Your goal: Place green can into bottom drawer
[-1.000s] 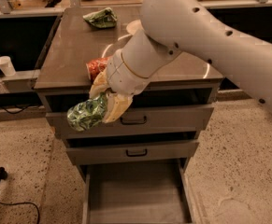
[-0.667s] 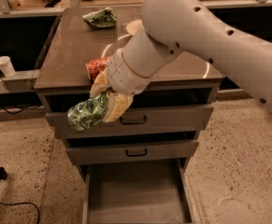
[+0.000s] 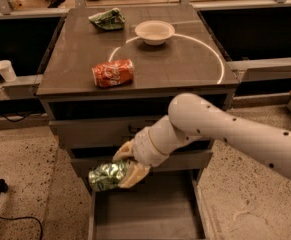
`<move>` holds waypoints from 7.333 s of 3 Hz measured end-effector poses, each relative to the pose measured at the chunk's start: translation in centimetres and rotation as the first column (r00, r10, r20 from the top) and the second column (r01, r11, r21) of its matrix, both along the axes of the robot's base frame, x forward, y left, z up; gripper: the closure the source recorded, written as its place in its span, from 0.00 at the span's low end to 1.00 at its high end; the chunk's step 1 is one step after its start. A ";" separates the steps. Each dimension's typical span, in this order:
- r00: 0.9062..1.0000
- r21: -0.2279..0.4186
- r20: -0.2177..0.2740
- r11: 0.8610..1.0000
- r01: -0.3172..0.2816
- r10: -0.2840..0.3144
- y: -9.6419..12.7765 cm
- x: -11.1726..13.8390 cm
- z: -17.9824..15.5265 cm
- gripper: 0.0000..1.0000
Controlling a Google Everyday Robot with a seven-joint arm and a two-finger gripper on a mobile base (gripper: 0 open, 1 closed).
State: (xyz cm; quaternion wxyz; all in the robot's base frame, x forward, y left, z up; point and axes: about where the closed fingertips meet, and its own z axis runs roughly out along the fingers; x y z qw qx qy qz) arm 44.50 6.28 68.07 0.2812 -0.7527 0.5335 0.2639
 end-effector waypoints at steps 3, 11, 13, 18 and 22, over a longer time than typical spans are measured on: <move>0.987 0.085 -0.155 0.995 0.048 -0.034 -0.8 -1.1 -7.0 1.00; 0.938 0.267 -0.301 0.930 0.254 -0.170 -4.9 -1.1 -31.7 1.00; 0.924 0.196 -0.280 0.927 0.320 -0.260 -6.3 1.3 -37.9 1.00; 0.877 0.069 -0.207 0.888 0.455 -0.433 -4.4 3.5 -53.0 0.81; 0.877 0.069 -0.207 0.888 0.454 -0.433 -4.3 3.5 -53.0 0.00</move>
Offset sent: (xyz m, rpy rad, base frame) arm -0.0087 -0.0081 -0.0425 0.0527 0.0722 -0.0362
